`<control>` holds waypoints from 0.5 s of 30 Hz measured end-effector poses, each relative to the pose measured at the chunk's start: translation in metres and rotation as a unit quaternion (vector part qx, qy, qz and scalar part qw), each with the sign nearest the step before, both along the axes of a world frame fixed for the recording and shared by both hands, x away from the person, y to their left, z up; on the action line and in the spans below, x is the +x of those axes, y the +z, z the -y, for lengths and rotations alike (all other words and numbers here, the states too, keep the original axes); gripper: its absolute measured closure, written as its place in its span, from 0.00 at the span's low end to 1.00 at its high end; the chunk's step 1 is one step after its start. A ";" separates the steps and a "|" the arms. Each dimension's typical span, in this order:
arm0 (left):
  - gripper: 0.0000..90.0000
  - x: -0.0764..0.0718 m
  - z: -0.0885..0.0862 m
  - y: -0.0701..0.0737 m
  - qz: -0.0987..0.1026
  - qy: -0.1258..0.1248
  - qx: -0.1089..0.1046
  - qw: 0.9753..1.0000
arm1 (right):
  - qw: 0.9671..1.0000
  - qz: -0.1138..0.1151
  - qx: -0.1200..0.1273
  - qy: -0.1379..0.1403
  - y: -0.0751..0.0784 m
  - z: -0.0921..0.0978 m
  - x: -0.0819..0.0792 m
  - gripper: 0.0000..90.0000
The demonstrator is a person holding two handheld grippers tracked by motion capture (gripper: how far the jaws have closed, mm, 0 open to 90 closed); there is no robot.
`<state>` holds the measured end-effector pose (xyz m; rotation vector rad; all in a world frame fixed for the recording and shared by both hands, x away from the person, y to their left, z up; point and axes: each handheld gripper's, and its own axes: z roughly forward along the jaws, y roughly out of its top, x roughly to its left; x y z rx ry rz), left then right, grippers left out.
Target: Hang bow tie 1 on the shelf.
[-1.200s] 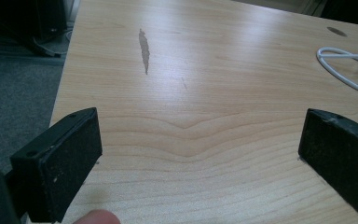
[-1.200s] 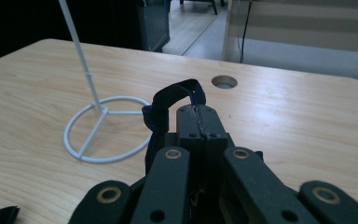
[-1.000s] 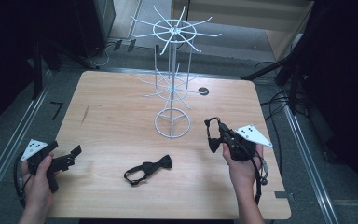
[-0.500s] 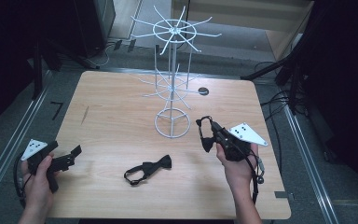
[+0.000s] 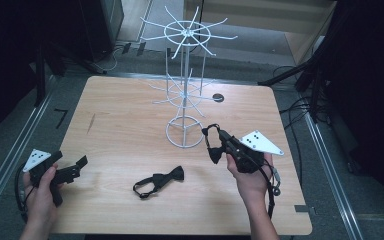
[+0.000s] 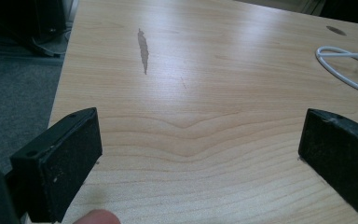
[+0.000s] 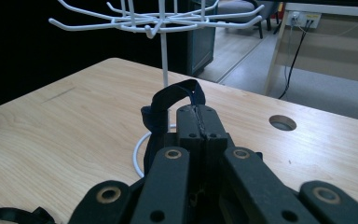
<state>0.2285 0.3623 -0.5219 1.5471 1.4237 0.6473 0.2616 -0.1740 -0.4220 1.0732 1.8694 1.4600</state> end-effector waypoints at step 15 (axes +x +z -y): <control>0.00 0.000 0.000 0.000 0.001 0.000 -0.001 1.000 | 1.000 0.019 0.001 0.016 0.012 -0.008 -0.006 1.00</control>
